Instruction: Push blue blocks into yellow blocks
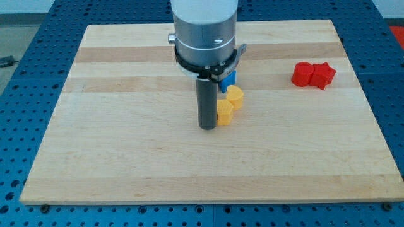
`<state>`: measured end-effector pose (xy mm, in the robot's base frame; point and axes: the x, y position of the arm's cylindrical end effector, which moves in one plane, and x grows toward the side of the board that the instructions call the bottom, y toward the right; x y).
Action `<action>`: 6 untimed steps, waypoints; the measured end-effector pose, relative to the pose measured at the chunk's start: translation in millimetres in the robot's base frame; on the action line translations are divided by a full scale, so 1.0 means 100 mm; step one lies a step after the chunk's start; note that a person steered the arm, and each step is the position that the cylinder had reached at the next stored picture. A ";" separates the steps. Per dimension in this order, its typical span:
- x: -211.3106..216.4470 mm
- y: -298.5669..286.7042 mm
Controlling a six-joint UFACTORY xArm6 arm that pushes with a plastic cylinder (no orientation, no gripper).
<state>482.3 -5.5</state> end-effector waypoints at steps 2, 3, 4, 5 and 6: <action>-0.26 0.02; -0.27 -0.11; -0.45 -0.38; -0.77 -0.56; -1.28 -0.73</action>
<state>353.9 -78.2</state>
